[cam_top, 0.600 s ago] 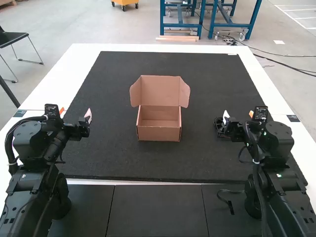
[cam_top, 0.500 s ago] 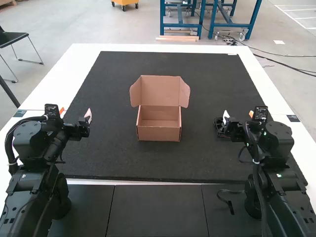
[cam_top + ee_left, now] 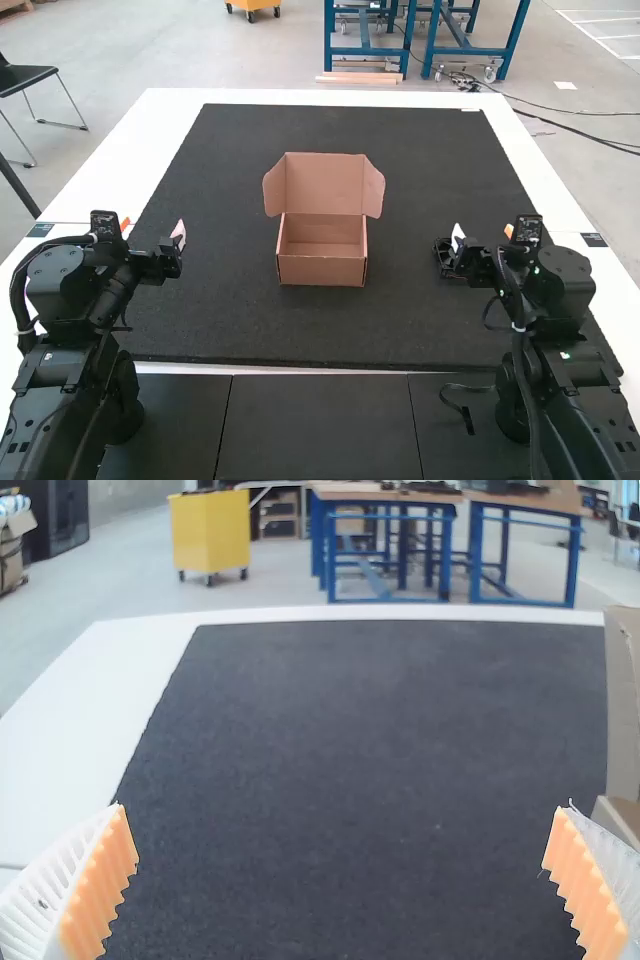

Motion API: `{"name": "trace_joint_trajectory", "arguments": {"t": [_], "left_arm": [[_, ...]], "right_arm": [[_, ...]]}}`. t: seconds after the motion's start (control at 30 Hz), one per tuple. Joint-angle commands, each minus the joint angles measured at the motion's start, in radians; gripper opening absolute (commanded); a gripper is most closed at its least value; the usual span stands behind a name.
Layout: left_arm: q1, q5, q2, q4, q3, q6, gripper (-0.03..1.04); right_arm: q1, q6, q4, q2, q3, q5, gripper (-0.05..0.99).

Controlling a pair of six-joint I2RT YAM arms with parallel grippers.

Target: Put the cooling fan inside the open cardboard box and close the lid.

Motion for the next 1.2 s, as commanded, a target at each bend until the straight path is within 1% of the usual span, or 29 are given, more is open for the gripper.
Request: {"name": "trace_joint_trajectory", "arguments": {"t": [0.0,0.2,0.23,0.27,0.3,0.33,0.4,0.47,0.53,0.67,0.77,0.87,0.9,1.03,1.07,1.13,1.17], "left_arm": [[0.000,0.007,-0.009,0.005,-0.006,0.012,0.96],[-0.002,0.007,-0.009,0.010,-0.006,0.009,0.96],[-0.002,0.007,-0.009,0.028,-0.006,-0.010,0.96],[-0.002,0.007,-0.009,0.054,-0.004,-0.033,0.96],[-0.002,0.005,-0.009,0.073,-0.006,-0.041,0.96],[-0.002,-0.004,-0.009,0.097,-0.006,-0.041,0.96],[-0.002,-0.013,-0.009,0.175,-0.004,-0.051,0.96],[-0.002,-0.029,-0.007,0.198,-0.004,-0.056,0.97],[-0.002,-0.033,-0.007,0.224,0.006,-0.057,0.97],[-0.003,-0.041,0.045,0.252,0.072,-0.057,0.97],[-0.002,-0.041,0.189,0.266,0.160,-0.057,0.97],[0.000,-0.046,0.387,0.246,0.286,-0.057,0.97],[0.000,-0.046,0.450,0.228,0.335,-0.056,0.97],[0.006,-0.044,0.640,0.114,0.540,-0.050,0.97],[0.003,-0.033,0.674,0.080,0.582,-0.039,0.97],[0.004,-0.026,0.726,0.063,0.655,0.001,0.97],[0.003,-0.026,0.744,0.051,0.683,0.009,0.97]], "right_arm": [[-0.008,-0.002,0.008,-0.008,-0.004,0.008,0.91],[-0.008,0.000,0.009,-0.008,-0.004,0.013,0.91],[-0.008,0.009,0.016,-0.008,-0.004,0.016,0.91],[-0.008,0.027,0.042,-0.008,-0.004,0.031,0.91],[-0.008,0.029,0.065,-0.008,-0.004,0.042,0.91],[-0.008,0.029,0.078,-0.008,-0.004,0.046,0.91],[-0.008,0.030,0.161,-0.008,-0.005,0.060,0.91],[-0.007,0.030,0.203,-0.008,0.001,0.062,0.91],[-0.007,0.030,0.213,-0.005,0.024,0.066,0.91],[-0.007,0.030,0.235,0.046,0.085,0.069,0.91],[-0.007,0.030,0.244,0.173,0.176,0.088,0.91],[-0.008,0.030,0.240,0.363,0.297,0.109,0.91],[-0.008,0.030,0.224,0.425,0.338,0.106,0.91],[-0.005,0.024,0.166,0.580,0.484,0.094,0.91],[-0.002,0.024,0.128,0.598,0.524,0.088,0.91],[0.003,0.020,0.055,0.636,0.604,0.080,0.91],[0.001,0.015,0.003,0.666,0.645,0.082,0.91]]}}
